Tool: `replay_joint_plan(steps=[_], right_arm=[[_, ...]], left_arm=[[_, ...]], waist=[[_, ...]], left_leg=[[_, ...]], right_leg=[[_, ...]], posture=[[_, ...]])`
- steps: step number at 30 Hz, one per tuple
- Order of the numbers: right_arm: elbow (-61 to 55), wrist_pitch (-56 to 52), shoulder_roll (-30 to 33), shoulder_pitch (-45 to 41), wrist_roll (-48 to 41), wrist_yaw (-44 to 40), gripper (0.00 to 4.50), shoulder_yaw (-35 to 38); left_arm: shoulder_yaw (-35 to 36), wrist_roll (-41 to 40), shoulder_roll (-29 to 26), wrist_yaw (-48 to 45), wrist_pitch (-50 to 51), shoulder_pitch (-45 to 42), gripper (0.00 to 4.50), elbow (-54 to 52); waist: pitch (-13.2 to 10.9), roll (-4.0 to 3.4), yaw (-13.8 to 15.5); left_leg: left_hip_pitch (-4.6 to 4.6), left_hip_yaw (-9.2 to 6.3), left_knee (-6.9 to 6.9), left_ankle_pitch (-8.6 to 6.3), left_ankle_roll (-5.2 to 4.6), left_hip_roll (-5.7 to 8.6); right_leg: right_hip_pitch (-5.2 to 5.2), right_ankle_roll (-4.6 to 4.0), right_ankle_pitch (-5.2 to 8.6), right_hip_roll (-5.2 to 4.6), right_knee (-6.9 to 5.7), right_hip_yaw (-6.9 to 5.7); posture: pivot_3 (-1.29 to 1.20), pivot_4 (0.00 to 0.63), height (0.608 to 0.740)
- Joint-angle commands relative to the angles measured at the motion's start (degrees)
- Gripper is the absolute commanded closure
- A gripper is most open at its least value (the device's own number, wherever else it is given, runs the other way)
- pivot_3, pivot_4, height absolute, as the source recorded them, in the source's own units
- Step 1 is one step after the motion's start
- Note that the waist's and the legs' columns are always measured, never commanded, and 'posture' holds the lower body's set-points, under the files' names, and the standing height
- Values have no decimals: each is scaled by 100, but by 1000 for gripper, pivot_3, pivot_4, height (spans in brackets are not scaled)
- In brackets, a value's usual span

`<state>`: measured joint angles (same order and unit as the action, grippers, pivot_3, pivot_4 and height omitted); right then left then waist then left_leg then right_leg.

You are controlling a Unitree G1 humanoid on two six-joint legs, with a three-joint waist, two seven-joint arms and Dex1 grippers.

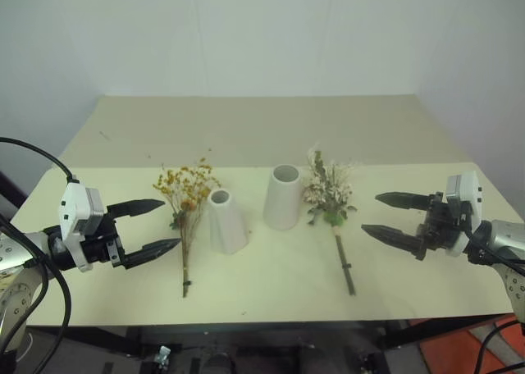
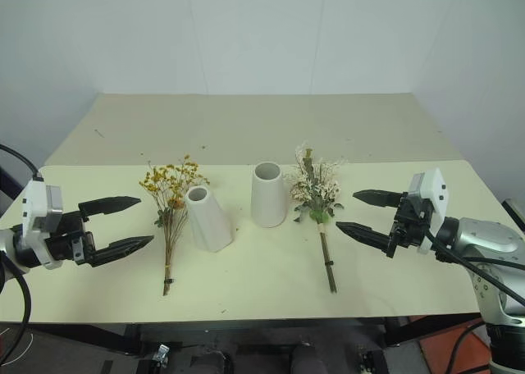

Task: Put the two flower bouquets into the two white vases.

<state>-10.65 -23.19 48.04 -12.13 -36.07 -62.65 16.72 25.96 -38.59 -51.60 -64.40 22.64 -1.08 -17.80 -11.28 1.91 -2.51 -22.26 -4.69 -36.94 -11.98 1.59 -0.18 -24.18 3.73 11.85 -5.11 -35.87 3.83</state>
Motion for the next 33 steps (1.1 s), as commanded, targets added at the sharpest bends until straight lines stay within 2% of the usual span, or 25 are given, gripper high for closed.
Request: replay_joint_plan(steps=[1, 9, 14, 18, 23, 26, 33], right_arm=[[-51, 36, 98, -121, 29, 71, 0, 118], [-38, -4, 91, -164, 89, 109, 0, 91], [-216, -1154, 105, -617, 176, 1116, 0, -213], [-404, -2575, 57, -1215, 121, 2070, 0, -518], [-656, -4558, 167, -1970, -172, 2529, 0, -1103], [-431, -5280, 67, -2335, -13, 2760, 0, -1597], [186, -5399, -347, -2677, 565, 3085, 0, -2502]], left_arm=[[169, -118, -36, -9, -27, -18, 33, -128], [146, -145, -22, -64, -70, -72, 33, -116], [-62, -235, -76, -182, -83, -527, 33, -57], [-365, -267, -85, -408, -124, -1113, 33, 143], [-793, -157, -55, -724, -211, -1856, 33, 599], [-1072, -32, 36, -848, -323, -2242, 33, 910], [-1362, 140, 196, -1019, -495, -2566, 33, 1266]], waist=[[0, 0, -1], [0, 0, 0], [0, 0, -6], [0, 0, -5], [0, 0, -3], [0, 0, -1], [0, 0, -17]], left_leg=[[0, 0, 0, 0, 0, 0], [0, 0, 0, 0, 0, 0], [2, 0, -1, 0, 0, 0], [0, 0, 0, 0, 0, 0], [-8, 0, 1, 0, 0, 1], [-6, -1, 0, 0, 0, 1], [-14, -1, 1, 0, -1, 1]], right_leg=[[0, 0, 0, 0, 0, 0], [0, 0, 0, 0, 0, 0], [0, -1, -1, 0, -2, 0], [-2, -3, 0, 1, -4, 0], [-8, -4, -1, 1, 0, 0], [-5, -4, -2, 2, 1, 0], [-13, -5, -2, 2, 3, 0]], posture=[[0, 150, 740], [0, 150, 740], [0, 150, 740], [0, 150, 740], [0, 150, 740], [0, 150, 740], [0, 150, 740]])
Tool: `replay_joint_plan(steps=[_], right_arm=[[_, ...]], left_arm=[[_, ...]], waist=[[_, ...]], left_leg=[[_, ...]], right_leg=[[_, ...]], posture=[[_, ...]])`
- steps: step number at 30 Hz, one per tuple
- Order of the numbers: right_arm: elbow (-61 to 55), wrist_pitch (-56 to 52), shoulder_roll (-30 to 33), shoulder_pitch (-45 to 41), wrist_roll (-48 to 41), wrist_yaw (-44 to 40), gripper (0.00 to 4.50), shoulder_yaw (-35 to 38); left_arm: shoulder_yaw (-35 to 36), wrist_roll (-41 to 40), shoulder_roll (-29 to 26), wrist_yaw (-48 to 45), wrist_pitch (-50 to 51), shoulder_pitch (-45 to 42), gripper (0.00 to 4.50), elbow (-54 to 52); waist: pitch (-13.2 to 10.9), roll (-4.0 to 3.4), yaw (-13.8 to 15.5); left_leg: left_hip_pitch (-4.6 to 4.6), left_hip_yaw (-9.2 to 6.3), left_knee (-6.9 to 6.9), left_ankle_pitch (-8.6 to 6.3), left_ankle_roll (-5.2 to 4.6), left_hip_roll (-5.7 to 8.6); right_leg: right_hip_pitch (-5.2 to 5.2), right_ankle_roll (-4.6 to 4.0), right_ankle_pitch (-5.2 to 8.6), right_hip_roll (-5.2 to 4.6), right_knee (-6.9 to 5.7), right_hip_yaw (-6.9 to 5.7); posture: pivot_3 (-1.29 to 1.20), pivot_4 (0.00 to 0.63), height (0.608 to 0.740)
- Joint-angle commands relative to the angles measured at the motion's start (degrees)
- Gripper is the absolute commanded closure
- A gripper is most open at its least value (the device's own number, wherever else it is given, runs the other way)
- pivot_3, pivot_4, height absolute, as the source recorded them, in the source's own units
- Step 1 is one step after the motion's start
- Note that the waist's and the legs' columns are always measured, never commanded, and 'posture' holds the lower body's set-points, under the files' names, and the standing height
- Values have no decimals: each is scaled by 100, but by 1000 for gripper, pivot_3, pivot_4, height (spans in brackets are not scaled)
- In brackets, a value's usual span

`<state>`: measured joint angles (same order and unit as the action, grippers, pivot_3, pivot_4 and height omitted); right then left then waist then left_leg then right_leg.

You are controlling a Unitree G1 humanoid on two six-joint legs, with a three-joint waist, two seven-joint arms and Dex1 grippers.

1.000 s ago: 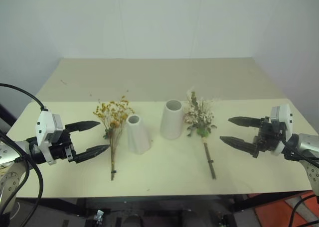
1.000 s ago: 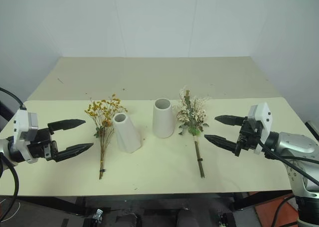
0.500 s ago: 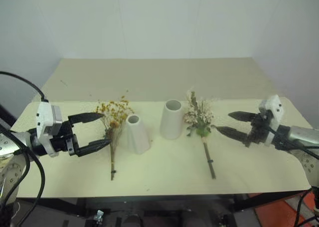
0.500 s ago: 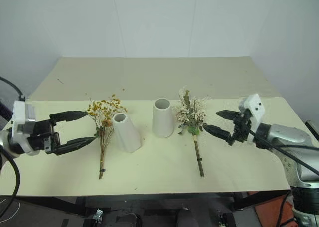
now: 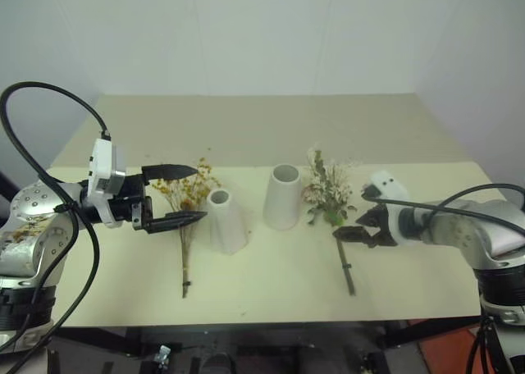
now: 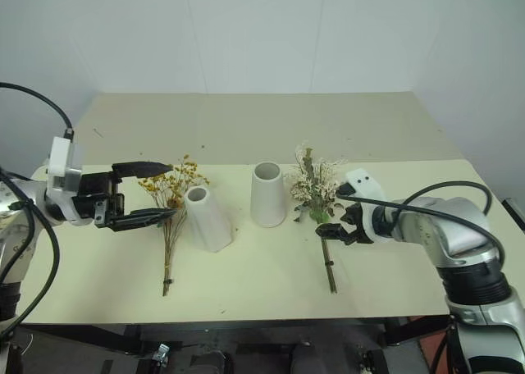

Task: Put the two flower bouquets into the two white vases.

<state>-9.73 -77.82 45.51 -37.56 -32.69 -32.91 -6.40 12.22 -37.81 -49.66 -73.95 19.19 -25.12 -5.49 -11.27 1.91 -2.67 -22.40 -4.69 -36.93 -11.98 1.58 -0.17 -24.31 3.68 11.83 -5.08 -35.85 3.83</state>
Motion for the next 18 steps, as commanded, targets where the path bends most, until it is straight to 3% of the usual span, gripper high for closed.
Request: replay_joint_plan(steps=[1, 5, 15, 16, 18], right_arm=[[202, 89, -173, -165, 292, 126, 0, -270], [564, 259, -558, -346, 477, 99, 539, -452], [857, 363, -913, -614, 732, 103, 3998, -155], [899, 340, -925, -641, 737, 150, 4234, -26], [991, 354, -939, -681, 781, 260, 4242, 194]], left_arm=[[3, 71, 10, -75, -161, -176, 33, 53], [-6, 110, 30, -119, -182, -224, 0, 115], [67, 178, 11, -112, -175, -147, 0, 104], [69, 184, 7, -114, -181, -143, 0, 105], [64, 196, 12, -113, -190, -149, 0, 114]], waist=[[0, 0, -1], [1, 2, -16], [1, 2, -4], [1, 2, -2], [1, 2, -1]], left_leg=[[-2, 0, 0, 0, 0, 0], [5, 0, -1, 0, 0, 0], [2, 0, 0, 0, 0, -1], [2, 0, 0, 0, 0, 0], [1, -1, 0, 0, 0, 0]], right_leg=[[-3, 0, 0, 0, -1, 0], [4, 1, -1, 0, -2, 0], [0, 0, -2, 1, -3, 0], [0, 0, -2, 0, -2, 0], [0, 0, -2, 1, -2, 0]], posture=[[0, 150, 740], [0, 150, 740], [0, 150, 740], [0, 150, 740], [0, 150, 740]])
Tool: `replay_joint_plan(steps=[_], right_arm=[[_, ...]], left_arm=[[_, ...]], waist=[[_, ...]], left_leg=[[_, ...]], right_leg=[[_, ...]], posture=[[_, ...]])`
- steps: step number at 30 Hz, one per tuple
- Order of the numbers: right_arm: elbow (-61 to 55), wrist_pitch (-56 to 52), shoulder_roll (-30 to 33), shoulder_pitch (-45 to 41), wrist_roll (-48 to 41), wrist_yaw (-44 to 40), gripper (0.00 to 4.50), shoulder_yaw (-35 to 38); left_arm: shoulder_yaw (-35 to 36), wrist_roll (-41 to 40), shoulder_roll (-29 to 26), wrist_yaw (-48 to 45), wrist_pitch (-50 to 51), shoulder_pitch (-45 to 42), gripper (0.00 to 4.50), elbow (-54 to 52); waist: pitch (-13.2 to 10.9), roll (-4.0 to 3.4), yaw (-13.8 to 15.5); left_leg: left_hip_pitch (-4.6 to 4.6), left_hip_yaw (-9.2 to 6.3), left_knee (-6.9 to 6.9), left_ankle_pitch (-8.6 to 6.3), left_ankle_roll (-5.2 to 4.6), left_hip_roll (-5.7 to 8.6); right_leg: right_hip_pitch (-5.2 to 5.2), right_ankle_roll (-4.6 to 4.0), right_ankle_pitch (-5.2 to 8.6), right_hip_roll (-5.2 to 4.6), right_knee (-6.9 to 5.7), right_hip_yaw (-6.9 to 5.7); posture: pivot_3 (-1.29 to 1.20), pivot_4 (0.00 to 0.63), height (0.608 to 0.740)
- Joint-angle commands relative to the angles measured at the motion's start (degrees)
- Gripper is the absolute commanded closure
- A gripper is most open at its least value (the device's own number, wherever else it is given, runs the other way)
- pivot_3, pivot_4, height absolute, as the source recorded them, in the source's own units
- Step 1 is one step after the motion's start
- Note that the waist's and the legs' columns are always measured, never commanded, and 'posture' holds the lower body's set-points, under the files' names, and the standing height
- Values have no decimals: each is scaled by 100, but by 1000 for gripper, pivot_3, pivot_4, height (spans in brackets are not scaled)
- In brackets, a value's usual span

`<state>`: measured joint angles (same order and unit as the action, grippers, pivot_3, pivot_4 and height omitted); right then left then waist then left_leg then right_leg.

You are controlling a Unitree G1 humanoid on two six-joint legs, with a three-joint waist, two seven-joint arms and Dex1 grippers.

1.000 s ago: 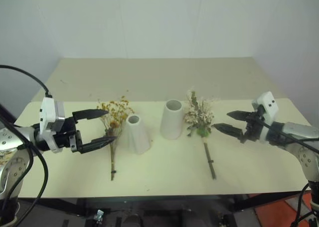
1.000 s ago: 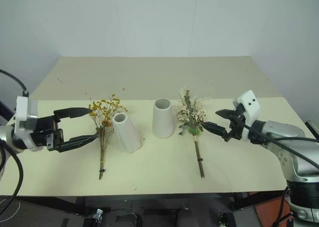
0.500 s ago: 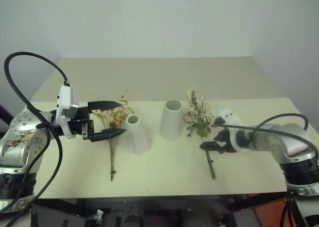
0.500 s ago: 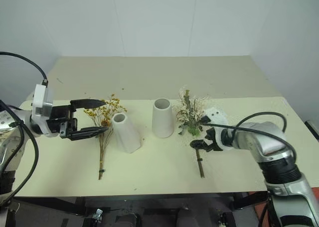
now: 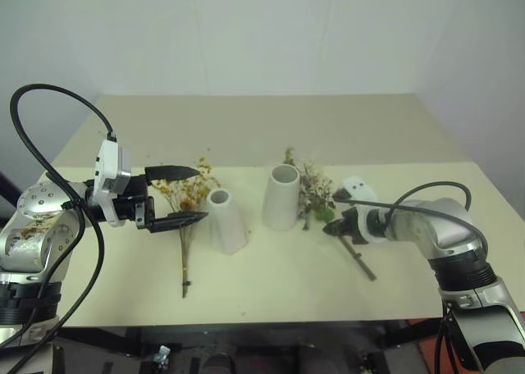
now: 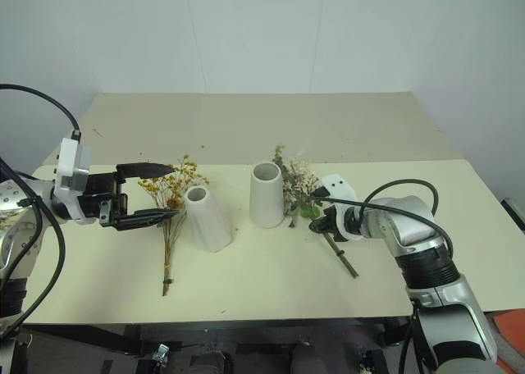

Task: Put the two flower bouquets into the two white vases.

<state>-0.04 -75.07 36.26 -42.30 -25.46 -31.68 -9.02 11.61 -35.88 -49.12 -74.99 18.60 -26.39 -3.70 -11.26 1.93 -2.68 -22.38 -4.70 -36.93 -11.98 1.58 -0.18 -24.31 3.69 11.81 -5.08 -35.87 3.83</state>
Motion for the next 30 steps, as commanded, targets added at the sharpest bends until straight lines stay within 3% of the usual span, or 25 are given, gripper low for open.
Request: replay_joint_plan(steps=[1, 7, 10, 18, 23, 30], right_arm=[[81, 81, -59, -242, 69, 235, 4242, 629], [409, 582, -400, -633, 141, 921, 4242, 1848], [117, 1905, -961, -898, 62, 1269, 4242, 2533], [-109, 4921, -2048, -936, -68, 754, 4242, 2551], [-105, 5439, -2615, -1181, -535, 488, 4242, 2466], [-254, 5699, -3008, -849, -641, 74, 4242, 1925]], left_arm=[[118, 8, -38, -10, -134, -29, 0, -60], [40, 46, 3, -40, -182, -144, 0, 41], [-107, 84, 111, -2, -164, -398, 0, 198], [-436, 103, 468, 284, 421, -1281, 0, 674], [-449, 114, 564, 311, 560, -1405, 0, 729], [-435, 91, 595, 355, 745, -1465, 0, 680]], waist=[[0, 0, -1], [0, -1, -9], [-1, -2, -15], [-1, -2, -46], [-2, -3, -142], [-3, -5, -146]], left_leg=[[0, 0, 0, 0, 0, 0], [0, 0, 1, 0, 0, 0], [0, 0, 1, 0, 0, 0], [-2, 0, 3, 0, 0, 0], [0, -2, 4, 0, 0, 0], [7, -3, 6, 0, 0, -5]], right_leg=[[-1, -1, 0, 0, 0, 0], [-2, -7, -4, 1, -2, 0], [-2, -9, -6, 1, -2, 0], [-4, -36, -26, 1, -3, 0], [-6, -44, -31, 1, -10, 0], [-7, -45, -31, 8, -18, 0]], posture=[[0, 150, 740], [0, 150, 740], [0, 150, 740], [0, 150, 740], [0, 150, 740], [0, 150, 740]])
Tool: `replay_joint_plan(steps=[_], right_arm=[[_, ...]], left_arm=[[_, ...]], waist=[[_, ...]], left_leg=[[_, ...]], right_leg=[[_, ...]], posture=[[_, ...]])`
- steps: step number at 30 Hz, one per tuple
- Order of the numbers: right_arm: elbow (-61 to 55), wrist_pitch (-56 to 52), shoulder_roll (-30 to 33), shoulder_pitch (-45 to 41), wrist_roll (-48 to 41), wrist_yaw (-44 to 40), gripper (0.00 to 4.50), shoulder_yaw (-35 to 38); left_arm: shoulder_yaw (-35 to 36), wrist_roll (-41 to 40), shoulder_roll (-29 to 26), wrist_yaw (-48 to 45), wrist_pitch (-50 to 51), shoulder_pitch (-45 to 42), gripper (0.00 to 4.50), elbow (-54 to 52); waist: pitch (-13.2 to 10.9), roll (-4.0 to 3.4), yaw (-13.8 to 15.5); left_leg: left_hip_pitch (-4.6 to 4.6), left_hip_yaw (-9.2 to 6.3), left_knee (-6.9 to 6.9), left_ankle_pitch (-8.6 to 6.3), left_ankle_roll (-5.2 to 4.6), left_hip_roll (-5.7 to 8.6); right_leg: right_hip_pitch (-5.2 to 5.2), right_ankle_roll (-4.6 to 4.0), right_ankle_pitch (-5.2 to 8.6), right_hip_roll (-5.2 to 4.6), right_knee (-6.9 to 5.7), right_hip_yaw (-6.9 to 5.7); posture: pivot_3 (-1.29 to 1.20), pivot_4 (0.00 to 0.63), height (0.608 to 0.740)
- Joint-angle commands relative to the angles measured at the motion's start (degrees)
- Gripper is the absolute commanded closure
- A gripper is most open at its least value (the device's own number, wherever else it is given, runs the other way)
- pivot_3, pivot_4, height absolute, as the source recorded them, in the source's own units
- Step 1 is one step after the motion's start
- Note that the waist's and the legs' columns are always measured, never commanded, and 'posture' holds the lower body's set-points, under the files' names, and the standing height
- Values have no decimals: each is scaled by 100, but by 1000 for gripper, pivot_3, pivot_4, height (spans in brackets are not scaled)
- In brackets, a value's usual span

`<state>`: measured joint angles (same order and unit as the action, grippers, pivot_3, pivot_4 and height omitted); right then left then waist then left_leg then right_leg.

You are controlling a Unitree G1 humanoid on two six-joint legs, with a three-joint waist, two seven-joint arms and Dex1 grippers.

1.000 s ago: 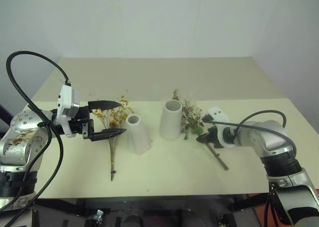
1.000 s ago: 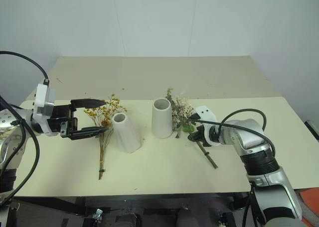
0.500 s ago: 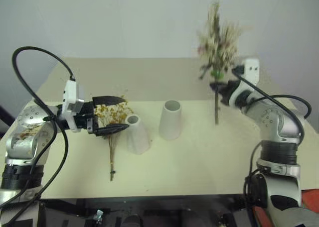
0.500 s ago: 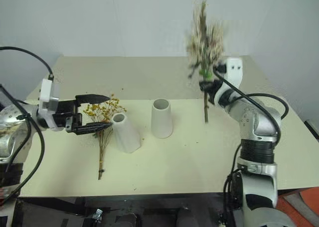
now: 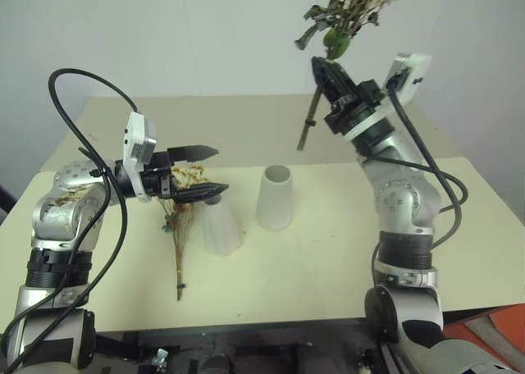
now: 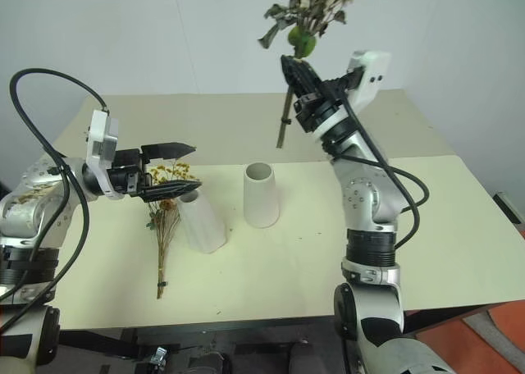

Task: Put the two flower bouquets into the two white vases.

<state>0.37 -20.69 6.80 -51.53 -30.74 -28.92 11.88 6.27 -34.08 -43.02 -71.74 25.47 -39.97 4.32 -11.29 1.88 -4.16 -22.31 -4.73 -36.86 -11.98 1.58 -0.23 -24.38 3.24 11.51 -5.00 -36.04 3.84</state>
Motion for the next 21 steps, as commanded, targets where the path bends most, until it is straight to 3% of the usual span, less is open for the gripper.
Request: replay_joint_plan(steps=[1, 21], right_arm=[[-300, 306, -94, 127, -89, -250, 4242, -237], [273, 1240, -327, 727, 427, -623, 4242, -887]], left_arm=[[103, -92, -18, 42, 84, -103, 0, -135], [515, -430, -64, 215, 473, -242, 0, -158]], waist=[[0, 0, 6], [0, -1, 8]], left_leg=[[-1, 0, 0, 0, 0, 0], [-1, 0, 0, 0, 0, 0]], right_leg=[[0, 0, 0, 0, 0, 0], [-2, 0, 0, 0, 0, 0]], posture=[[0, 150, 740], [0, 150, 740]])
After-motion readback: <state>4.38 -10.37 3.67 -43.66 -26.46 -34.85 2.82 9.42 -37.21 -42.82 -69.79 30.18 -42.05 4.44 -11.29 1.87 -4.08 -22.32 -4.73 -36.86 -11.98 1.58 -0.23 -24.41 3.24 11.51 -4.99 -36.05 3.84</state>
